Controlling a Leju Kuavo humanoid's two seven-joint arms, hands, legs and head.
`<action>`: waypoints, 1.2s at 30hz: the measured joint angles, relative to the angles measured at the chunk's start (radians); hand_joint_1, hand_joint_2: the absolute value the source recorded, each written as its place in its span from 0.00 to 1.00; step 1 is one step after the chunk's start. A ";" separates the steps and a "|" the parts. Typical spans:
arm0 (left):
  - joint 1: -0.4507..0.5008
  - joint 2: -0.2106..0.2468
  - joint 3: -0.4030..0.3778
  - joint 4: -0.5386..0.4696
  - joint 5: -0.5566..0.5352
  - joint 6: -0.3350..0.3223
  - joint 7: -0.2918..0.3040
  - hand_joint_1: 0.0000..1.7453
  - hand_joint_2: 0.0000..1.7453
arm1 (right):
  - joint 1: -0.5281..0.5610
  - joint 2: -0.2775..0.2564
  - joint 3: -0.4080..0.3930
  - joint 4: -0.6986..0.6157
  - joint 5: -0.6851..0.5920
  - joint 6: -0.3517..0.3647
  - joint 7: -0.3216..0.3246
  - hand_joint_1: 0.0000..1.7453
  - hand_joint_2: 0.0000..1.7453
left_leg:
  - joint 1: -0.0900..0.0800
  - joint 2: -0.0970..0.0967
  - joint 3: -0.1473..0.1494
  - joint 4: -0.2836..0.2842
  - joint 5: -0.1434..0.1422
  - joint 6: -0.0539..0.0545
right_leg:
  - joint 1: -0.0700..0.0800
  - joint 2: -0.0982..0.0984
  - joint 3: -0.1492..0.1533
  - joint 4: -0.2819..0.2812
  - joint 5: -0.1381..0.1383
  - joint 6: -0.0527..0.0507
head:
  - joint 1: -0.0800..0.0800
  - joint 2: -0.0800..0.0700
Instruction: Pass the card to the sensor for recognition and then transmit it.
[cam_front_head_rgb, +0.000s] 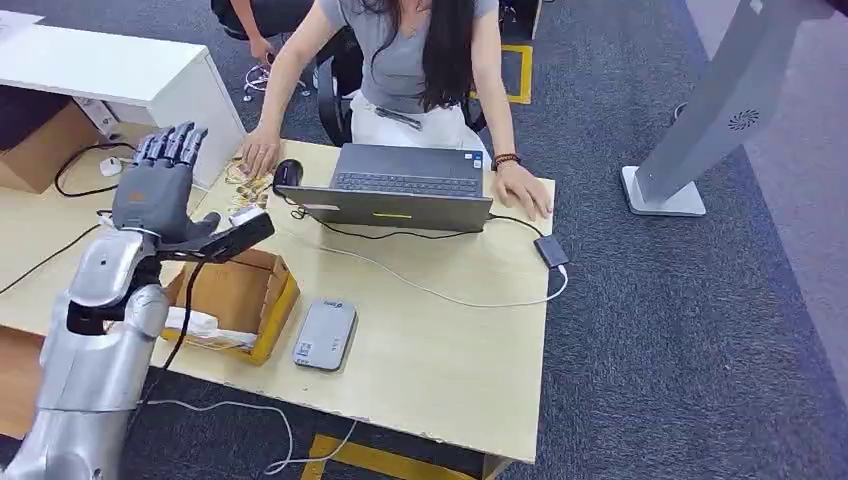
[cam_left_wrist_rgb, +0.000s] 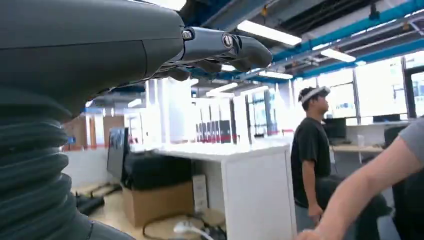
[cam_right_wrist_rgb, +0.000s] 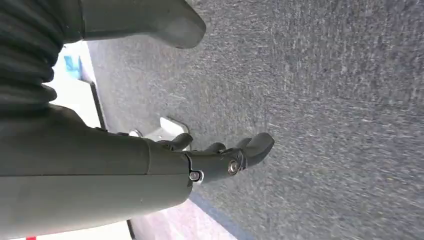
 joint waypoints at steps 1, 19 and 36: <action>-0.008 0.009 -0.019 0.000 -0.024 0.005 0.020 0.00 1.00 | 0.000 0.000 0.002 -0.004 0.007 0.006 -0.003 0.00 1.00 | 0.000 0.000 0.000 0.000 0.000 0.000 | 0.000 0.000 0.000 0.000 0.000 0.000 | 0.000 0.000; -0.050 0.053 -0.138 0.000 -0.181 0.034 0.172 0.00 1.00 | 0.000 0.000 0.027 -0.035 0.015 0.045 -0.024 0.00 1.00 | 0.000 0.000 0.000 0.000 0.000 0.000 | 0.000 0.000 0.000 0.000 0.000 0.000 | 0.000 0.000; -0.011 0.064 -0.143 -0.013 -0.181 0.030 0.169 1.00 1.00 | 0.014 0.000 0.161 -0.066 -0.223 0.006 0.117 0.00 1.00 | 0.000 0.004 0.000 0.000 0.000 0.000 | 0.000 0.003 -0.002 0.000 0.001 0.000 | 0.000 0.000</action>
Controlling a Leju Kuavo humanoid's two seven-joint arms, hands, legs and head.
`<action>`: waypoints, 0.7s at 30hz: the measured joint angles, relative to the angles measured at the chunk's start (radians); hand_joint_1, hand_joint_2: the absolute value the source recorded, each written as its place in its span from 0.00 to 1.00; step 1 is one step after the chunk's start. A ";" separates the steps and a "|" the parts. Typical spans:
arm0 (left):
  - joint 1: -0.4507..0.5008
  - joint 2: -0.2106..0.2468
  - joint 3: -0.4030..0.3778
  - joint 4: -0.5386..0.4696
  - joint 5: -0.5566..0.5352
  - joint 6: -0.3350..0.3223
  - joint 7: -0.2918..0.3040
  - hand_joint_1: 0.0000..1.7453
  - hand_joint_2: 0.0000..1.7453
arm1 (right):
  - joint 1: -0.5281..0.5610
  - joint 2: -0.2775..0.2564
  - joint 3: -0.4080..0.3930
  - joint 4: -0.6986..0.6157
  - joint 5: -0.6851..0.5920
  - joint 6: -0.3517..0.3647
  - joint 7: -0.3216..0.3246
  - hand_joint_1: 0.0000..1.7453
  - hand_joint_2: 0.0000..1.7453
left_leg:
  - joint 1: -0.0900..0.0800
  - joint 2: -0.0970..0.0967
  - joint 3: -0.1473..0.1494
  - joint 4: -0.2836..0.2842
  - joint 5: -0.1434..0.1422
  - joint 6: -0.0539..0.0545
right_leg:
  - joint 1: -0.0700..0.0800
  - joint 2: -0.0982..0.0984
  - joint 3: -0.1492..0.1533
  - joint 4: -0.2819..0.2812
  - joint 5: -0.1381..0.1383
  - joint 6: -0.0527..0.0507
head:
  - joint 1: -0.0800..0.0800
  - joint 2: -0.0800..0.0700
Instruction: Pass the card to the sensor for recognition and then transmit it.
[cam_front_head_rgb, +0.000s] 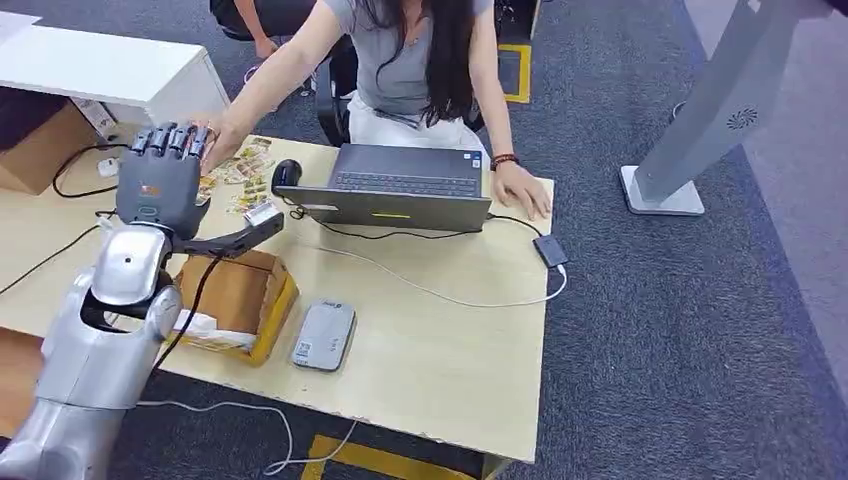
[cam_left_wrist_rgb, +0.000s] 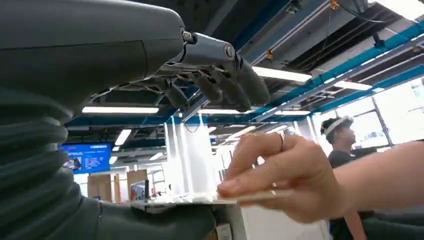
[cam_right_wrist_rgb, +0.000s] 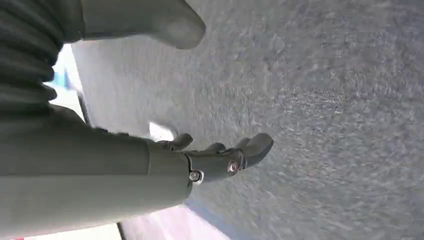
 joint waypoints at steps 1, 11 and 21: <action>0.008 0.000 0.002 -0.004 0.000 0.000 -0.005 1.00 1.00 | 0.021 0.000 0.057 -0.021 -0.064 -0.004 0.037 0.00 1.00 | 0.000 -0.001 0.000 0.000 0.000 0.000 | 0.000 -0.001 0.001 0.000 0.000 0.000 | 0.000 0.000; 0.038 0.006 0.006 -0.022 0.000 0.000 -0.008 1.00 1.00 | 0.093 -0.002 0.292 -0.092 -0.128 -0.006 0.086 0.00 1.00 | 0.000 0.000 -0.001 0.000 0.000 0.000 | 0.000 -0.001 0.000 0.000 0.000 0.000 | 0.000 0.000; 0.041 0.005 0.007 -0.026 0.000 -0.001 -0.008 1.00 1.00 | 0.093 -0.003 0.321 -0.105 -0.136 -0.003 0.089 0.00 1.00 | 0.000 0.000 0.000 0.000 0.000 0.000 | 0.000 0.000 -0.001 0.000 0.001 -0.001 | 0.001 0.000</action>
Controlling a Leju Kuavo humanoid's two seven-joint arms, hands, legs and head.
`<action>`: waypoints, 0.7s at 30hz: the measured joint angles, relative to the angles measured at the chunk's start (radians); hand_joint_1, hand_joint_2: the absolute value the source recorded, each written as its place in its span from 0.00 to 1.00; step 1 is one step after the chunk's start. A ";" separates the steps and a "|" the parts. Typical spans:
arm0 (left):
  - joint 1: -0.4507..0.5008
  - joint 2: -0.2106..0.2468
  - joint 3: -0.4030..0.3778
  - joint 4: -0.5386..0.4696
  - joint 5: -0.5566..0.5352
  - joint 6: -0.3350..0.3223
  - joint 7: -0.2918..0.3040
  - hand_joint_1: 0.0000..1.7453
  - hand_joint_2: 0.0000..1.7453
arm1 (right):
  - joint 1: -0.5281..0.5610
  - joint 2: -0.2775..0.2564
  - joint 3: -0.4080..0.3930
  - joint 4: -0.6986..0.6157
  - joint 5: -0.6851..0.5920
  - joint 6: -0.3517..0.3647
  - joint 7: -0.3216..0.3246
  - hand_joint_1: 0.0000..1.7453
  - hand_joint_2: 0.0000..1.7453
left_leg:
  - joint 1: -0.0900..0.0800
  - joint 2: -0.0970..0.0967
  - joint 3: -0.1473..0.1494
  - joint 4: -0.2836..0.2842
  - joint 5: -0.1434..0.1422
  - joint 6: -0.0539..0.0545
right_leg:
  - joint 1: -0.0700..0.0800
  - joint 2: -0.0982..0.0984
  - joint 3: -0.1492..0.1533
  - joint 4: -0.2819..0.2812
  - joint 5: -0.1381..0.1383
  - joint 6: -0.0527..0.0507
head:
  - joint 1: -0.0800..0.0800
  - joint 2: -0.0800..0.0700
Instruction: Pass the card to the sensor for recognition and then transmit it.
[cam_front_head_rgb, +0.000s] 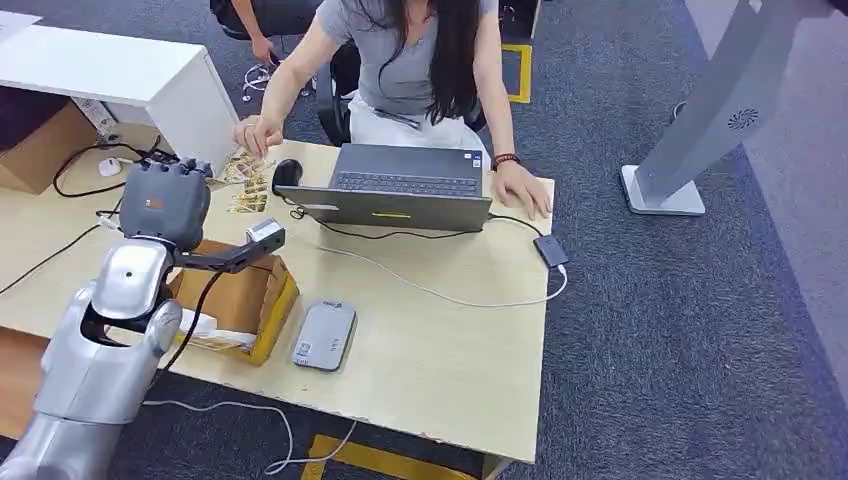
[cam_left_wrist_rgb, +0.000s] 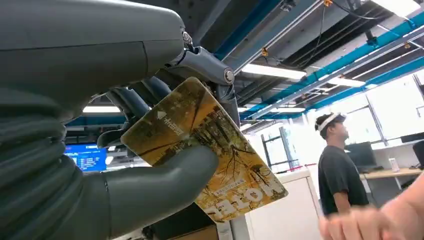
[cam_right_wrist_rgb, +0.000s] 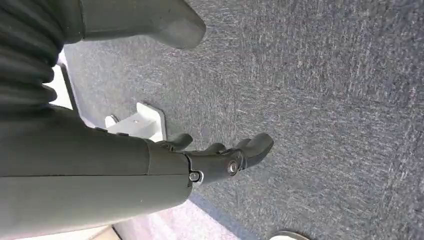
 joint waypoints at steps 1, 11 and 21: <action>0.001 0.000 0.000 0.000 0.000 0.000 0.000 1.00 1.00 | 0.008 0.000 0.011 -0.006 -0.009 0.002 0.005 0.00 1.00 | 0.000 0.000 0.000 0.000 0.000 0.000 | 0.000 0.000 0.000 0.000 0.000 0.000 | 0.000 0.000; 0.035 -0.002 0.020 -0.006 0.000 0.005 -0.022 1.00 1.00 | 0.088 0.007 0.136 -0.049 -0.049 -0.003 0.028 0.00 1.00 | 0.000 -0.001 -0.001 0.000 0.000 0.000 | 0.000 -0.001 0.000 0.000 0.000 0.000 | 0.000 0.000; 0.126 -0.114 0.009 -0.057 0.000 0.022 -0.130 1.00 1.00 | 0.097 0.012 0.215 -0.033 -0.060 -0.042 -0.001 0.00 1.00 | 0.000 -0.001 -0.001 0.000 0.000 0.000 | 0.000 -0.001 0.000 0.000 0.000 0.000 | 0.000 0.000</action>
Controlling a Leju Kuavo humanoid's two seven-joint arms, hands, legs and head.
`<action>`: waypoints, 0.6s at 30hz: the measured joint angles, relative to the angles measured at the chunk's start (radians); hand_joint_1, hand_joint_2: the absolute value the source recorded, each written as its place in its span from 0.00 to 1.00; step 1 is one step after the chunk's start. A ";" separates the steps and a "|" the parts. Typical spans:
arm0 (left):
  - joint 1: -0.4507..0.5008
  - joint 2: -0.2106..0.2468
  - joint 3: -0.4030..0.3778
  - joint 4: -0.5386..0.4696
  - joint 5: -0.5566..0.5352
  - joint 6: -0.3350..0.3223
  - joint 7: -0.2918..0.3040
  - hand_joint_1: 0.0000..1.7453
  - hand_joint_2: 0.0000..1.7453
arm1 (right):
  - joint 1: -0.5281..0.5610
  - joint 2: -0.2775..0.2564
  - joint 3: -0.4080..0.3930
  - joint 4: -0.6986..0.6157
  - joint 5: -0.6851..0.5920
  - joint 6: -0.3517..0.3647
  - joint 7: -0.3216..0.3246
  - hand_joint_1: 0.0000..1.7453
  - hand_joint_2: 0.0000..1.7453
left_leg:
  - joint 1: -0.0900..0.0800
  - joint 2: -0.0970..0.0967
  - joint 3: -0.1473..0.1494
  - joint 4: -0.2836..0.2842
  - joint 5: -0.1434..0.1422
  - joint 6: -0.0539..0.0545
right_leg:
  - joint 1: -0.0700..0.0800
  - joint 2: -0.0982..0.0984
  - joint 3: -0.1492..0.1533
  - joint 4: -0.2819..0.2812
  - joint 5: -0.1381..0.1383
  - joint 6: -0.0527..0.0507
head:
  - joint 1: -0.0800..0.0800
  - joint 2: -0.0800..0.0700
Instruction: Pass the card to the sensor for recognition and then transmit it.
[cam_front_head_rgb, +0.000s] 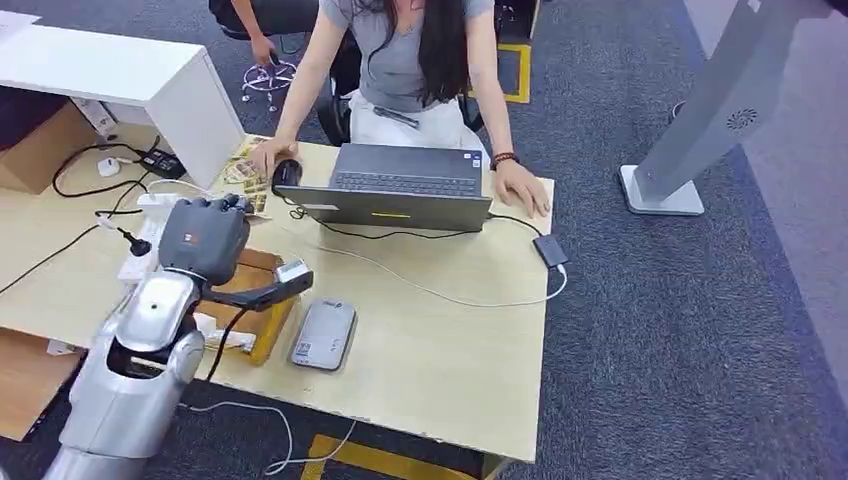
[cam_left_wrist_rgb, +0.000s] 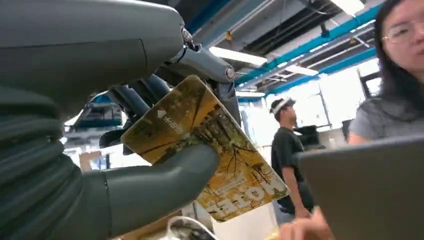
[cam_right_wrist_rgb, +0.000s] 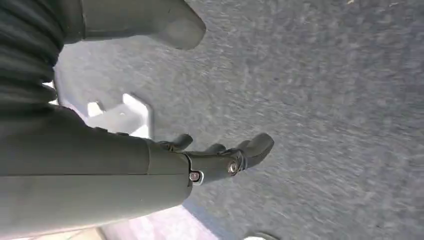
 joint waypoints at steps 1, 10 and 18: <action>0.008 -0.013 -0.012 0.000 0.000 0.005 0.002 1.00 1.00 | -0.002 0.000 0.000 0.011 0.016 -0.005 -0.014 0.00 1.00 | 0.000 -0.001 0.000 0.000 0.000 0.000 | 0.000 -0.001 0.000 0.000 0.000 0.000 | -0.001 0.000; 0.048 -0.090 -0.095 0.000 0.000 0.008 -0.031 1.00 1.00 | 0.020 0.003 0.036 -0.018 -0.056 0.005 0.047 0.00 1.00 | 0.000 -0.001 0.000 0.000 0.000 0.000 | 0.000 -0.001 0.000 0.000 0.000 0.000 | -0.001 0.000; 0.078 -0.119 -0.124 0.000 0.000 -0.035 -0.040 1.00 1.00 | 0.051 0.006 0.059 -0.075 -0.068 0.022 0.068 0.00 1.00 | 0.000 0.000 0.000 0.000 0.000 0.000 | 0.000 0.000 0.000 0.000 0.000 0.000 | -0.001 0.000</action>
